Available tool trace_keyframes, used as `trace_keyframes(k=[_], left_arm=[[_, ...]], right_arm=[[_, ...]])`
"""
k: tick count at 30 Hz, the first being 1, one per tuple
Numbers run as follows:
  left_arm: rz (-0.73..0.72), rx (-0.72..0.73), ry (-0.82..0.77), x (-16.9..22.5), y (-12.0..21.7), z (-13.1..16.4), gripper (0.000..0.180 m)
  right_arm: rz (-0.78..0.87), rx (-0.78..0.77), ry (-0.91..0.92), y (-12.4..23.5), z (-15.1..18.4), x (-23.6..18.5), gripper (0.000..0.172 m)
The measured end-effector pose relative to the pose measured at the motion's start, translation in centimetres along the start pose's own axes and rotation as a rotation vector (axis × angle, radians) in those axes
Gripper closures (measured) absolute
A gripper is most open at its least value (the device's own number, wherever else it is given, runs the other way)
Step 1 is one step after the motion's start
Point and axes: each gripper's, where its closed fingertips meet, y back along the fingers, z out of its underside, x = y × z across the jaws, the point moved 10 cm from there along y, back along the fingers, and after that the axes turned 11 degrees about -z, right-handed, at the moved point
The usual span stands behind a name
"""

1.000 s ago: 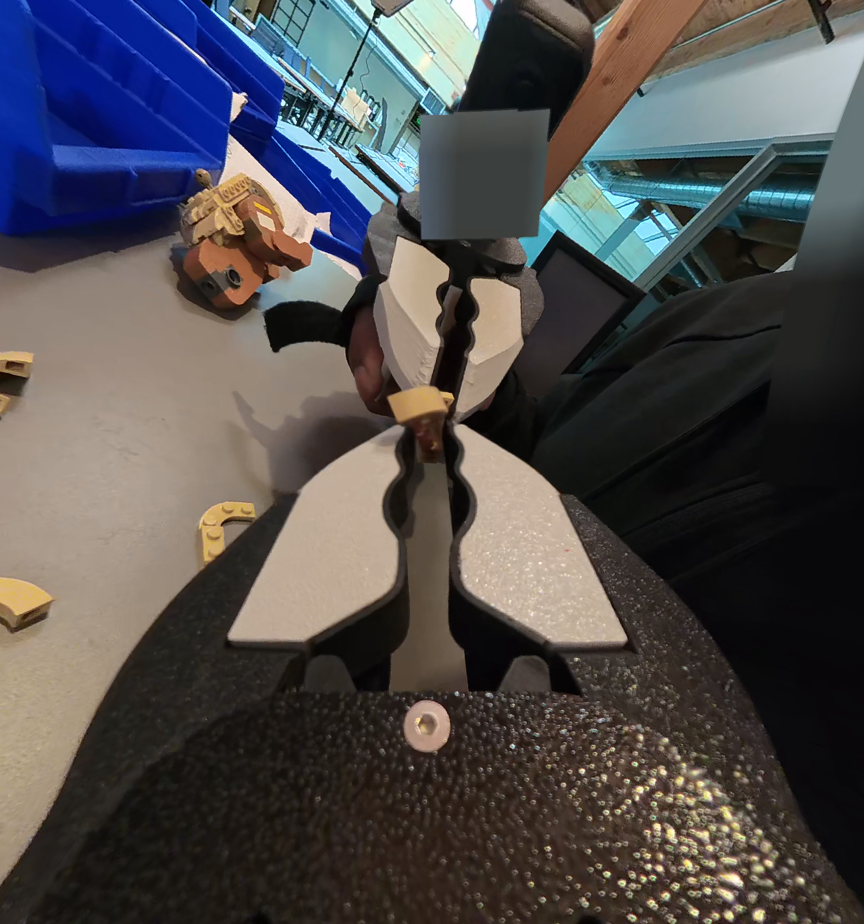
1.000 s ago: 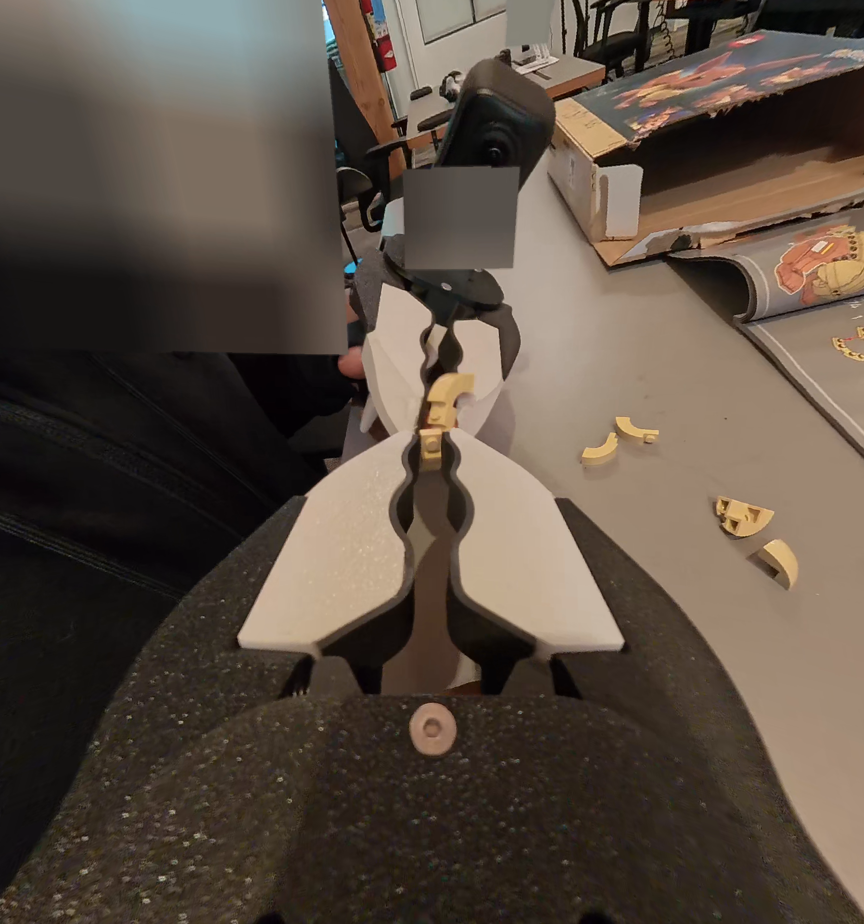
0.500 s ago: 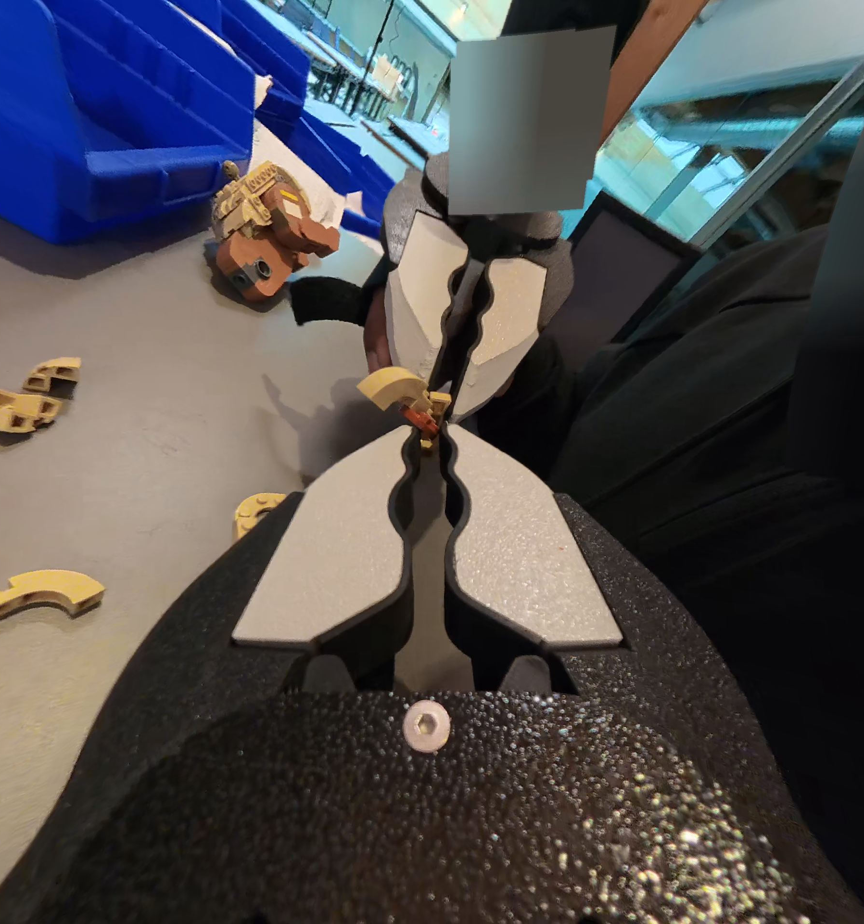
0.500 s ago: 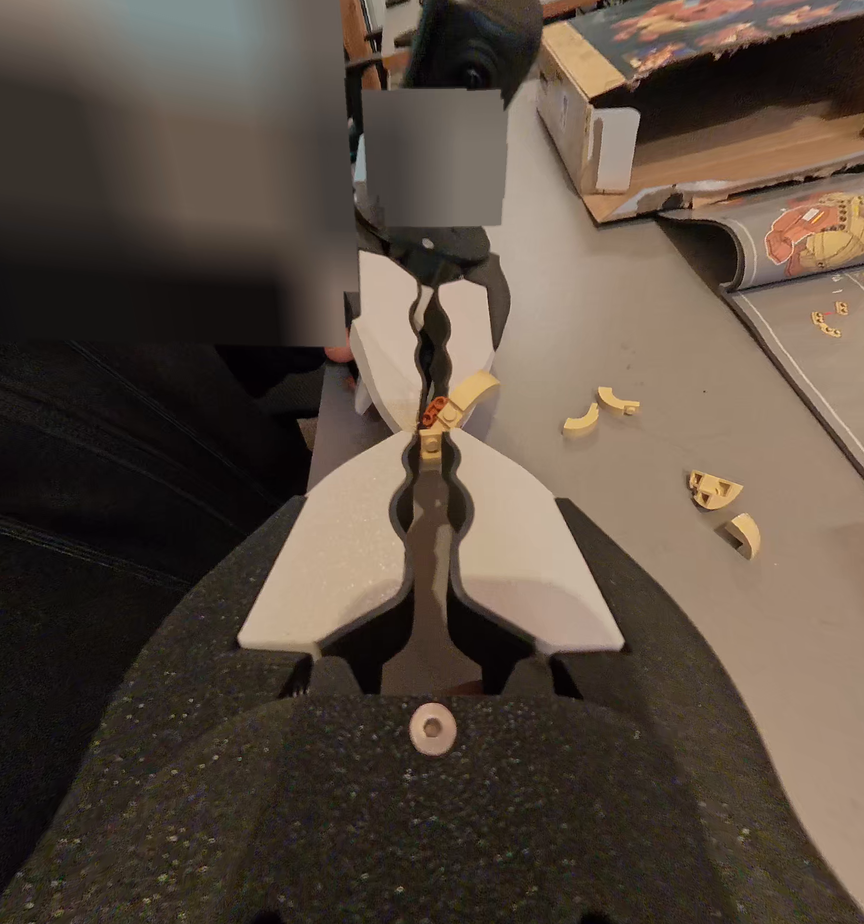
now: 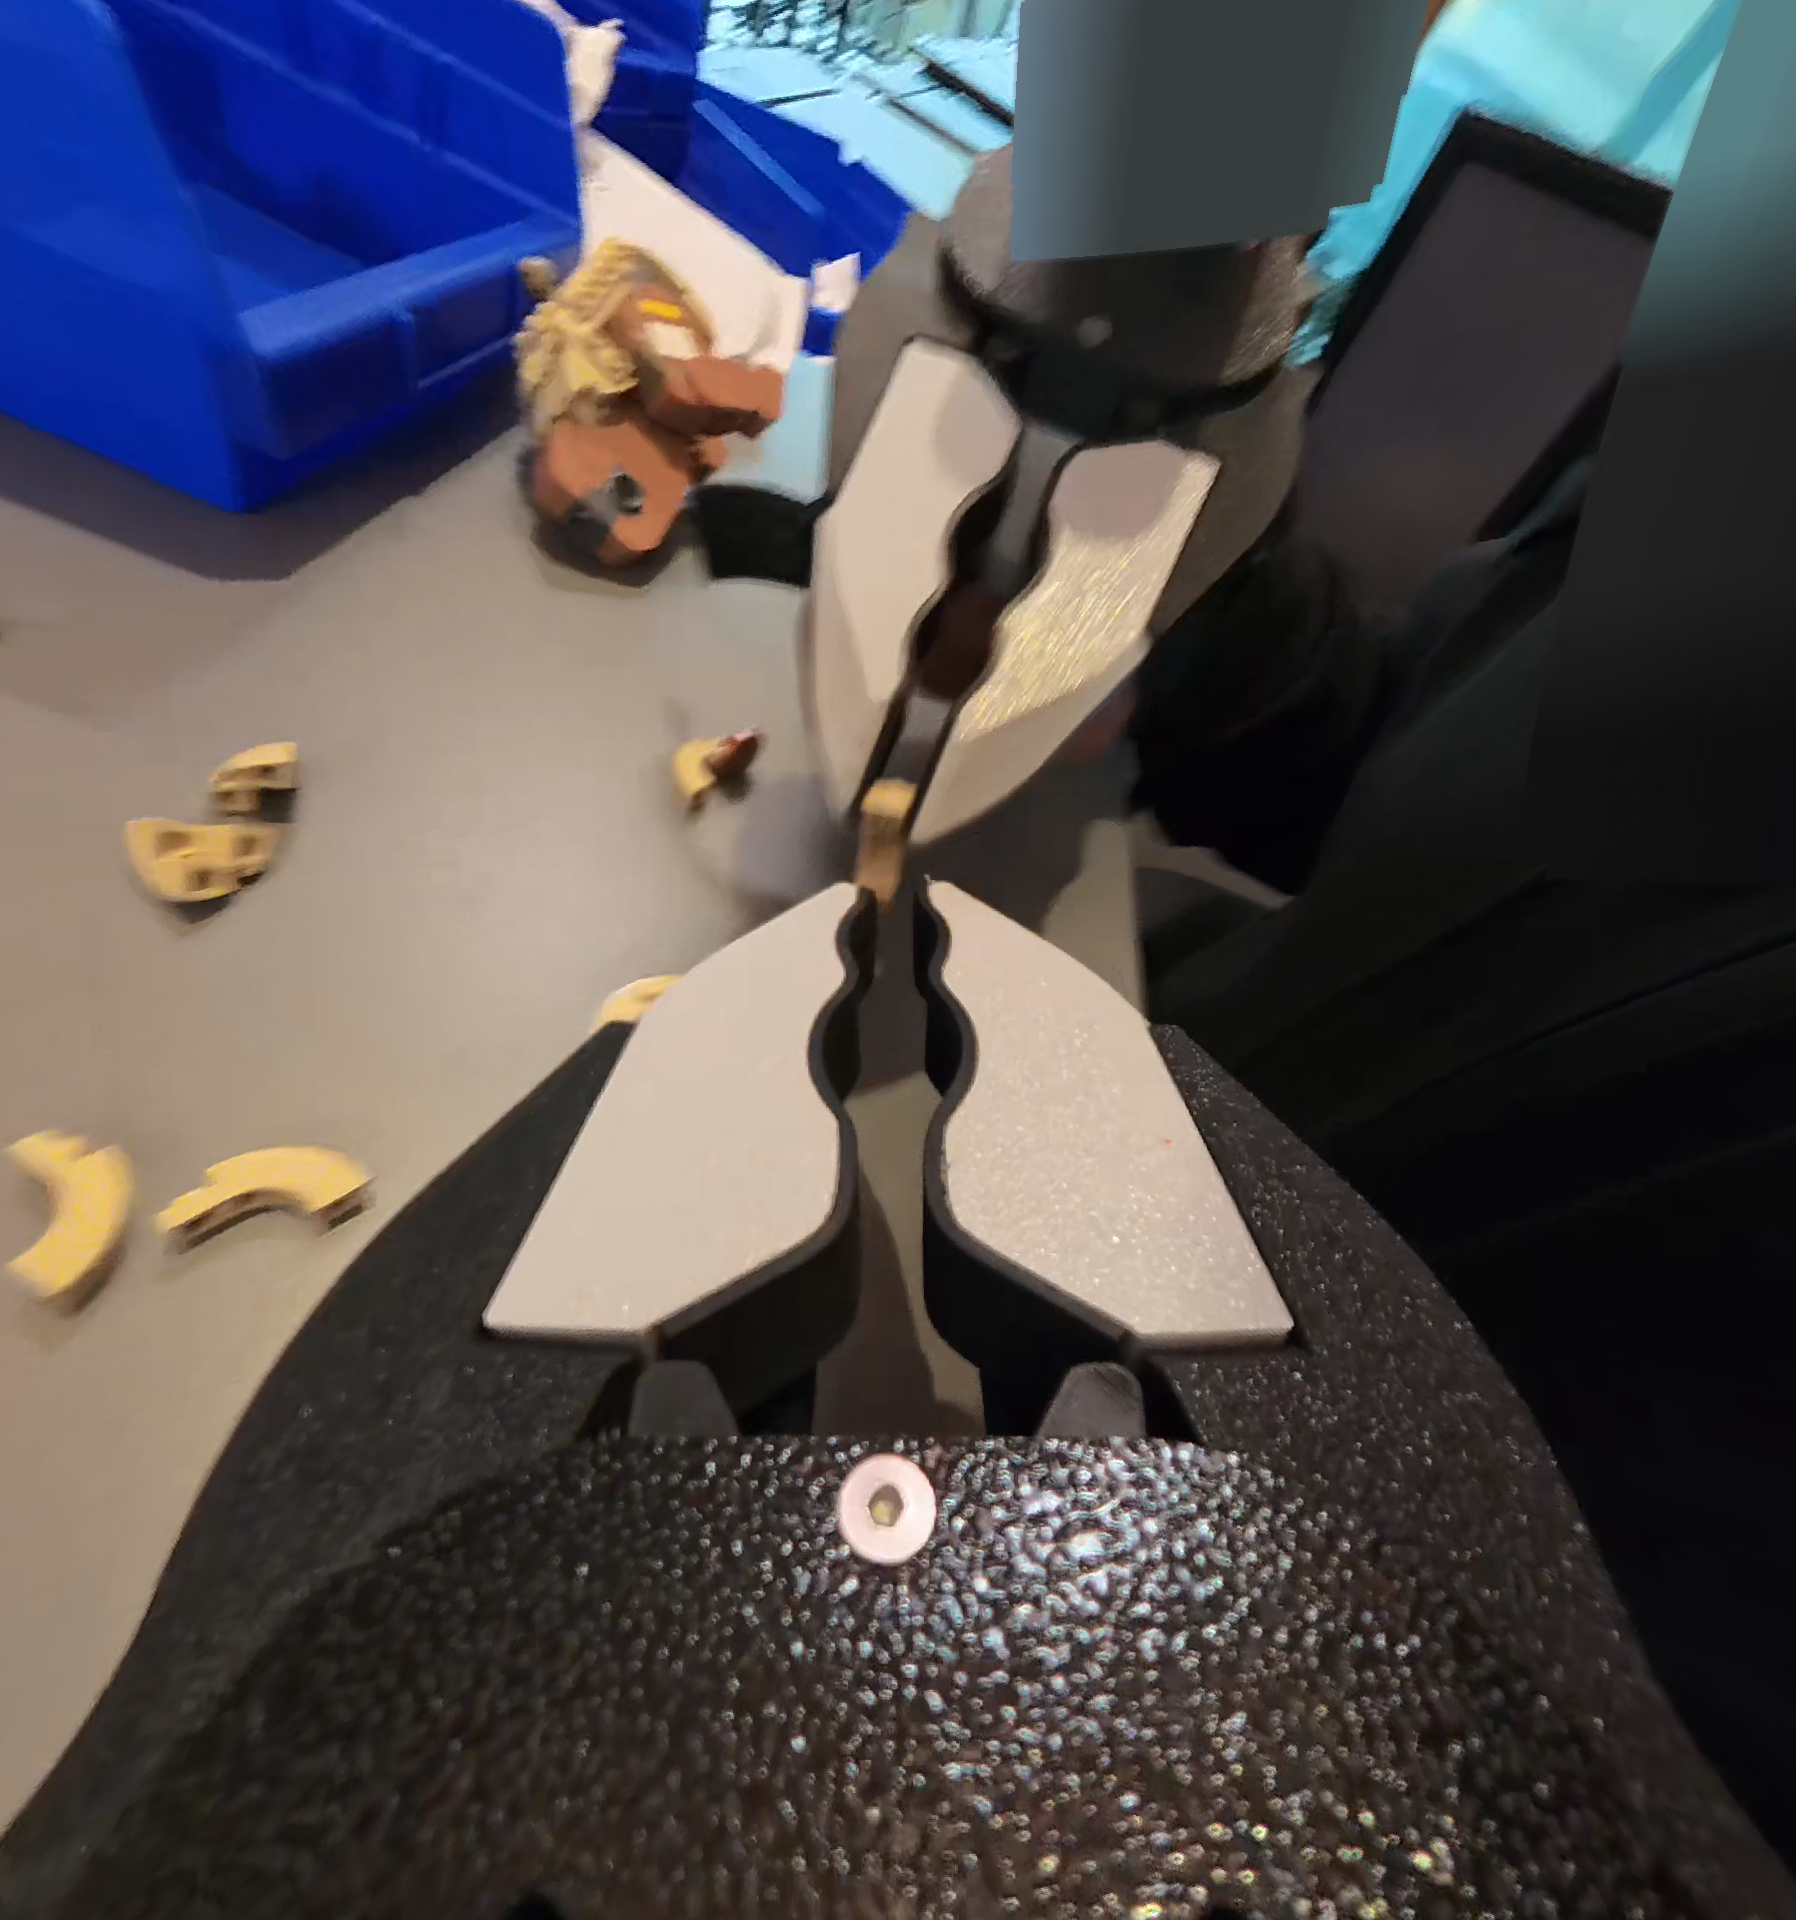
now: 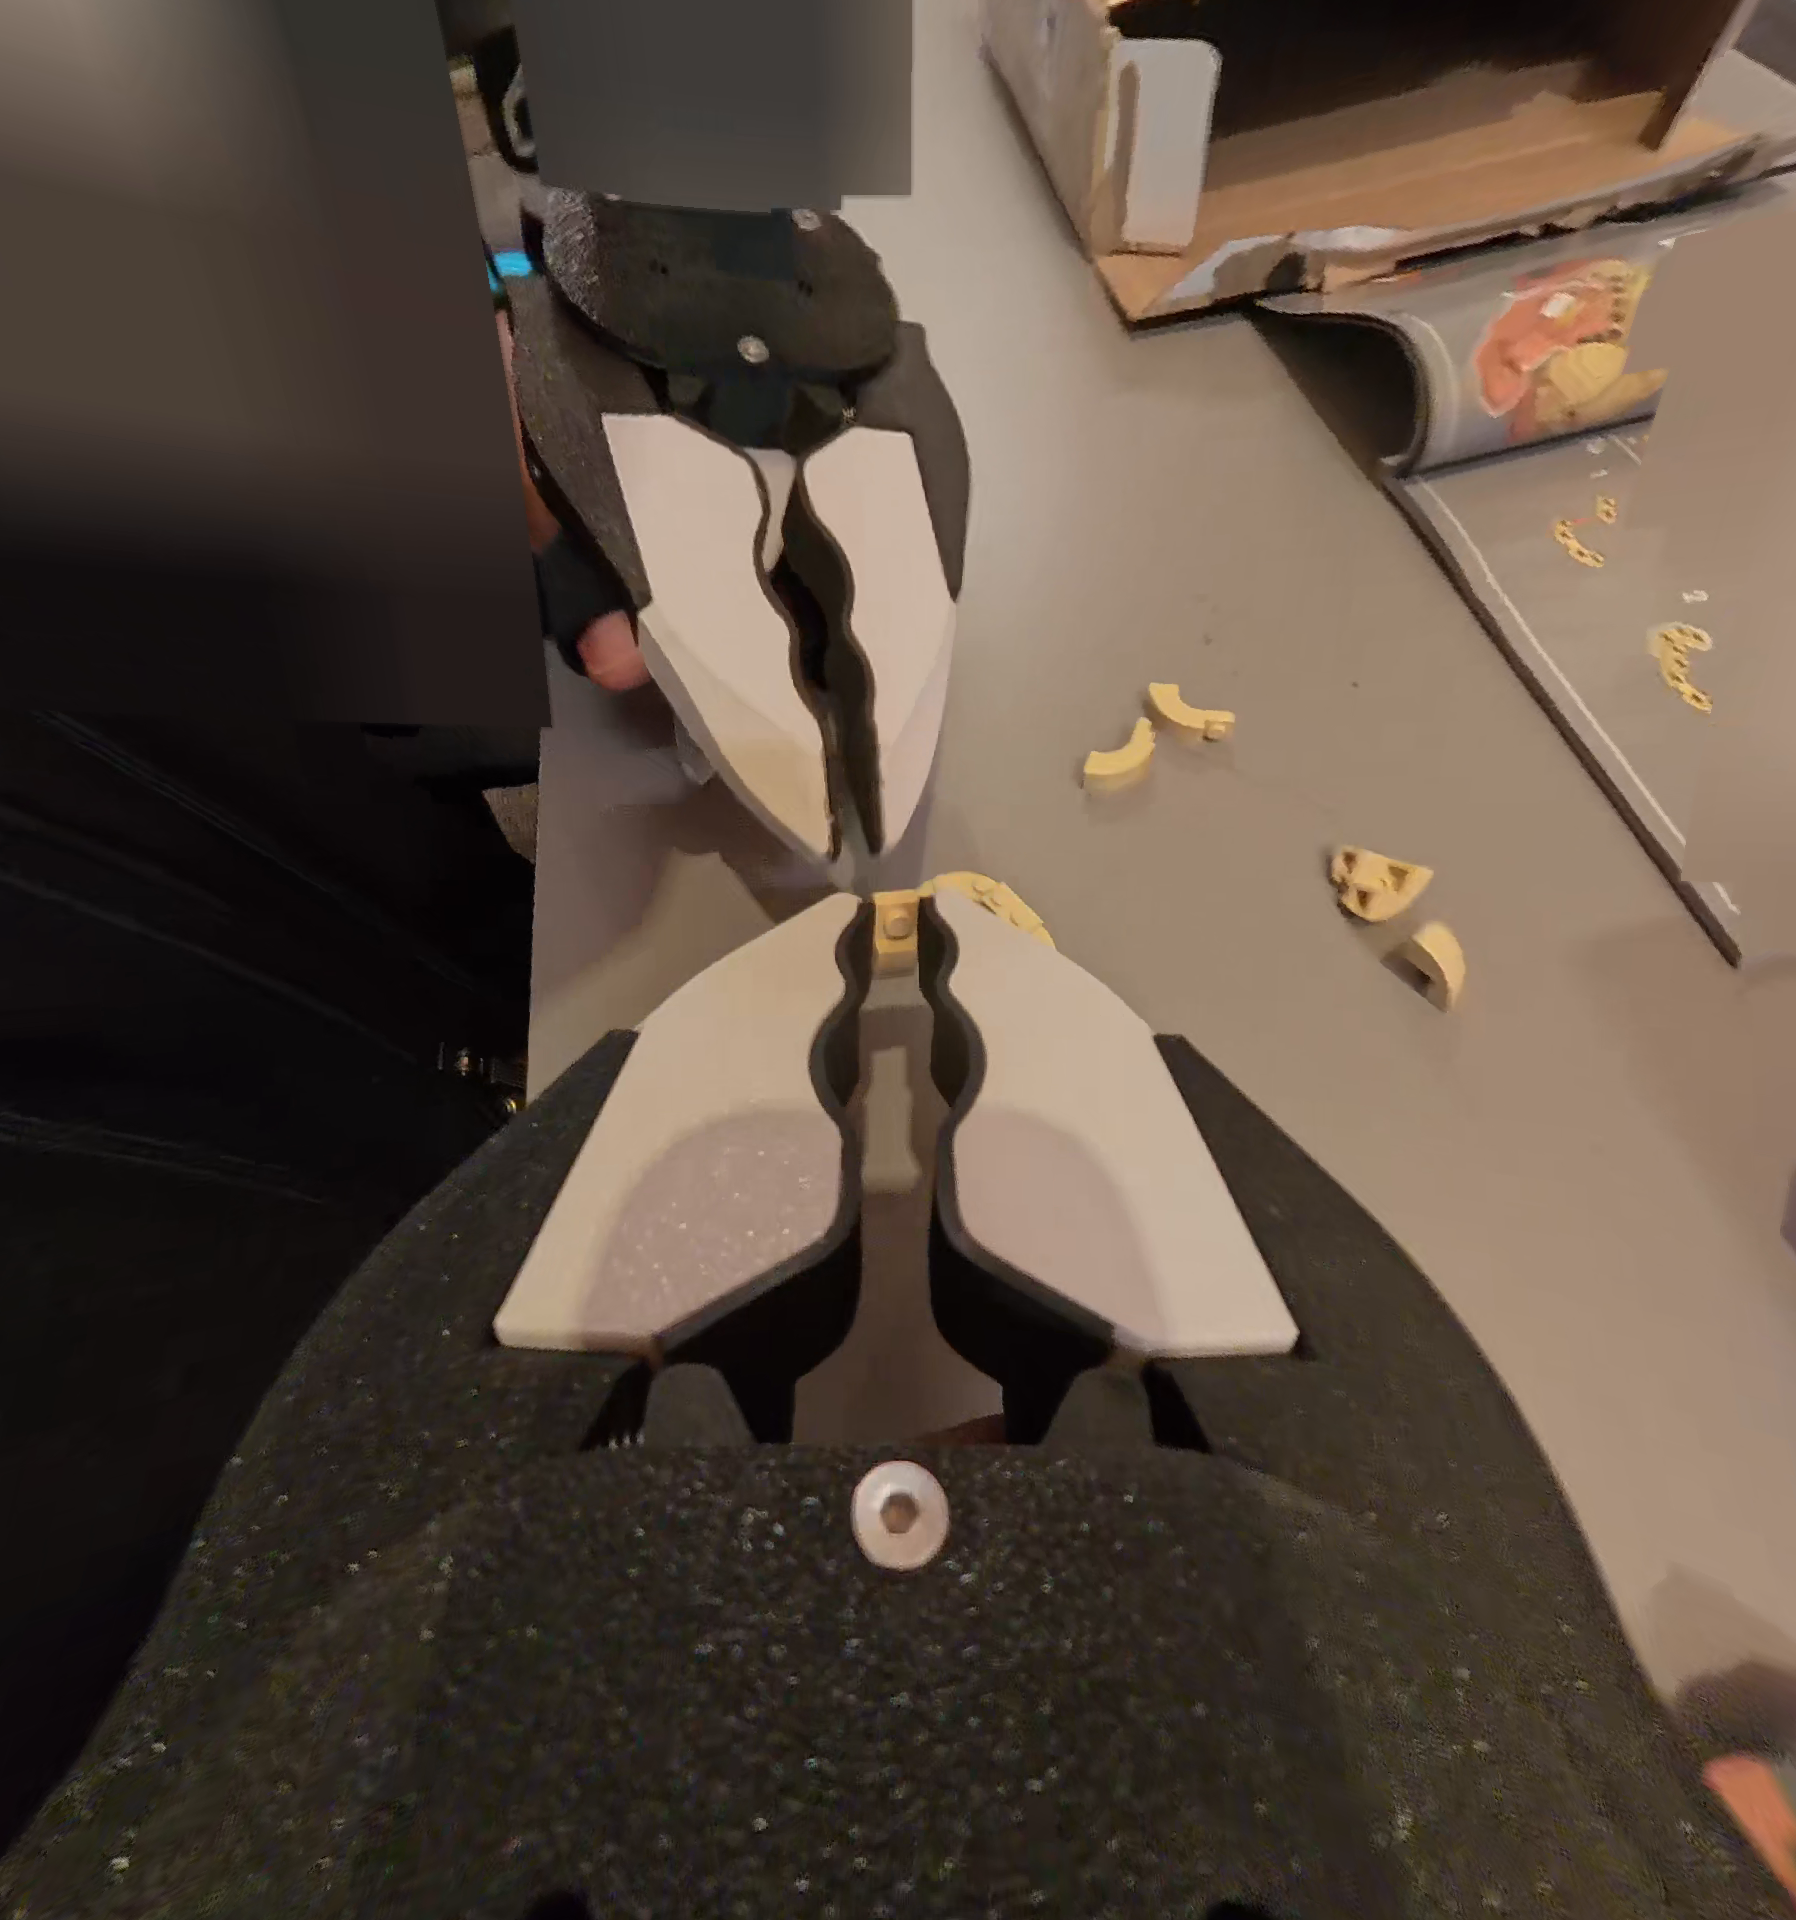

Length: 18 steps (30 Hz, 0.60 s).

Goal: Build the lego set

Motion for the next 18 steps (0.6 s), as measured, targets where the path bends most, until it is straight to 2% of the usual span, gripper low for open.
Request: trace_keyframes(k=[3,8,13,18], left_arm=[[-0.082,-0.026,-0.036,-0.5,0.2,-0.2,0.169],[-0.103,-0.099,-0.126,-0.6,-1.3,-1.6,0.164],[-0.110,-0.265,-0.252,-0.9,-5.2,-3.1,0.163],[-0.101,-0.394,-0.305,-1.4,-9.2,-3.7,0.163]], right_arm=[[0.053,0.065,-0.060,2.8,1.0,0.1,0.164],[0.199,0.097,-0.147,7.0,3.5,-0.2,0.164],[0.254,0.088,-0.235,7.0,5.5,0.1,0.164],[0.243,0.055,-0.282,6.3,6.4,0.7,0.164]])
